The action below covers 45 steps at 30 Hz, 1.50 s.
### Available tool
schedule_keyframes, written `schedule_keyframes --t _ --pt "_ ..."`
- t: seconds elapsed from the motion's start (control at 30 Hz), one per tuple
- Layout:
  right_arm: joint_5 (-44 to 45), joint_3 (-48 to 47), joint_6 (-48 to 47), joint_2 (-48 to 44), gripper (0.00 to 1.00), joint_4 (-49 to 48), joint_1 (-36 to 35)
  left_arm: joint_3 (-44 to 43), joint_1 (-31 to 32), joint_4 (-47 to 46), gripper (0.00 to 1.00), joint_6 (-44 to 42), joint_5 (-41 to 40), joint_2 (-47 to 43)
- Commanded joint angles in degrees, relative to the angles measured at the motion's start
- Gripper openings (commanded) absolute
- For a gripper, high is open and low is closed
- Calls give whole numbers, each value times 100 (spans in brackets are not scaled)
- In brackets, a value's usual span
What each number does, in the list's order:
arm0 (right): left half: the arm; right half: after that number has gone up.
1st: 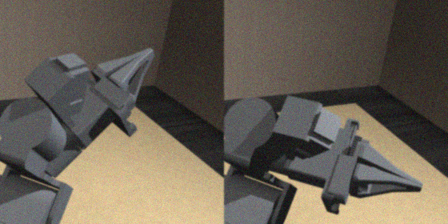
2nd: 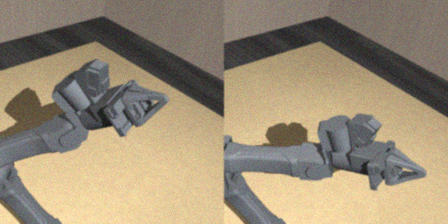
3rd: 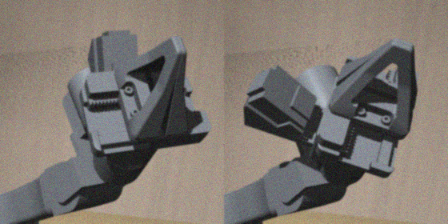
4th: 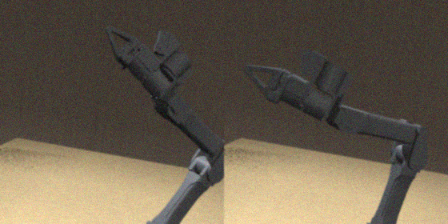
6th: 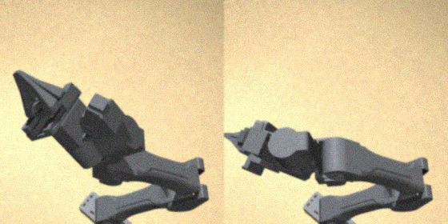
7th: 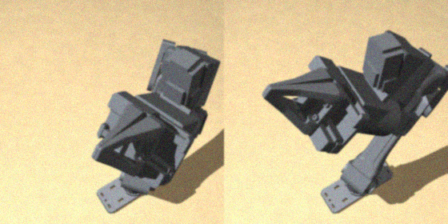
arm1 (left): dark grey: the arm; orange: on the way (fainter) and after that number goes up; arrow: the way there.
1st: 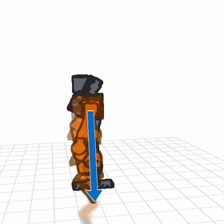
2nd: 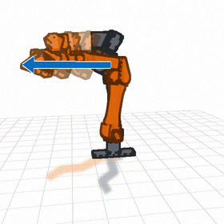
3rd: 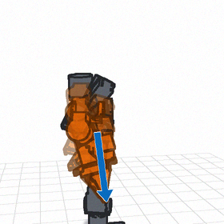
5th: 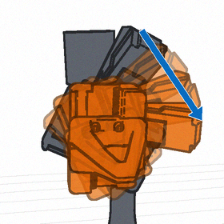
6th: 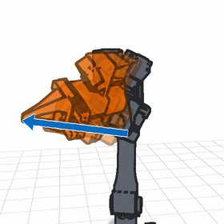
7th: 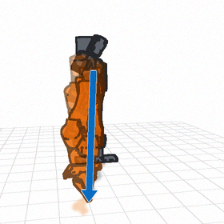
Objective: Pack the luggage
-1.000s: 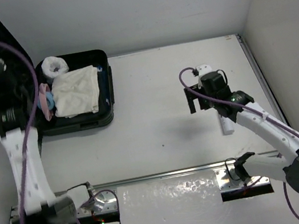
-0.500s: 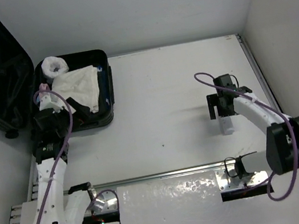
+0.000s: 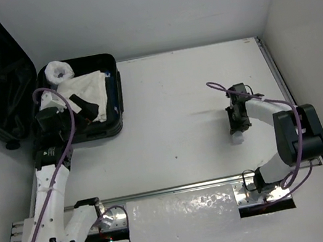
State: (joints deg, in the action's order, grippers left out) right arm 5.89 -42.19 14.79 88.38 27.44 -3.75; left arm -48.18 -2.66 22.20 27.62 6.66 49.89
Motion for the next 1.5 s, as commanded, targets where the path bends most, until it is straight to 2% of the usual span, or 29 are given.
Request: schedule_keyframes --t 0.0,0.03,0.07,0.1,0.13,0.17,0.23,0.33,0.37,0.43,0.5,0.67,0.77,0.97,1.03,1.1,1.17,1.2,1.23,1.27,1.3,1.33,1.37,1.4,1.47 --pt "-744 -8 304 -461 0 -826 -546 -236 81 -766 100 436 1794 117" --pt "-1034 1 410 -740 0 -1046 -887 121 168 -1222 100 733 2152 152" --pt "-1916 123 776 -882 0 -1796 -1143 238 743 -2088 100 1198 2208 283" --pt "-2412 202 1050 -1023 0 -2300 -1233 239 1201 -2366 100 1246 1930 398" --pt "-2800 264 1322 -1120 0 -2705 -1294 4 1667 -2378 100 1159 1605 547" --pt "-3065 282 1612 -1269 0 -3362 -1365 -163 2524 -2230 100 984 1298 722" --pt "-3724 221 2150 -1375 0 -3805 -1488 -332 2988 -2333 100 1078 1224 1101" --pt "-4542 176 2721 -1499 0 -4597 -1664 -16 3060 -2990 100 1228 1285 1023" --pt "-4709 220 3105 -1525 0 -5155 -1708 54 3069 -3158 100 1281 1355 1014" --pt "-5122 264 3590 -1552 0 -5834 -1804 265 3069 -3806 100 1499 1838 1084" --pt "-5299 230 3741 -1604 0 -6074 -1918 423 3148 -4422 100 1685 2234 1225" --pt "-5511 115 3918 -1666 0 -6312 -2261 327 3385 -4715 100 1668 2542 1707" --pt "-5563 62 3909 -1701 0 -6312 -2393 204 3491 -4540 98 1510 2560 1919" --pt "-5643 -131 3646 -1719 0 -5944 -2639 187 3509 -4662 94 1501 2463 2139" --pt "-5643 -166 3549 -1710 0 -5838 -2718 187 3509 -4908 87 1624 2516 2209" --pt "-5687 -166 3540 -1710 0 -5882 -2763 195 3500 -5093 69 1729 2516 2244" --pt "-5687 -166 3549 -1719 0 -5908 -2833 213 3500 -5294 39 1808 2595 2341" --pt "-5687 -184 3540 -1710 0 -5926 -2842 230 3500 -5365 18 1904 2630 2376" --pt "-5695 -184 3549 -1693 1 -5926 -2851 239 3500 -5418 1 1931 2683 2429" --pt "-5695 -166 3540 -1701 8 -5943 -2842 248 3500 -5393 0 1958 2657 2429" --pt "-5626 -97 3514 -1727 38 -5952 -2790 239 3500 -5323 0 1984 2587 2420" --pt "-5556 -61 3479 -1788 50 -5926 -2746 144 3483 -5165 0 1976 2317 2403" --pt "-5511 -17 3452 -1815 70 -5908 -2667 56 3448 -4746 0 1958 2131 2394" --pt "-5363 35 3374 -1850 99 -5665 -2431 -32 3412 -4516 0 1932 1886 2377" --pt "-5134 88 3190 -2025 99 -5181 -2079 -305 3150 -3911 0 1949 1182 2368"
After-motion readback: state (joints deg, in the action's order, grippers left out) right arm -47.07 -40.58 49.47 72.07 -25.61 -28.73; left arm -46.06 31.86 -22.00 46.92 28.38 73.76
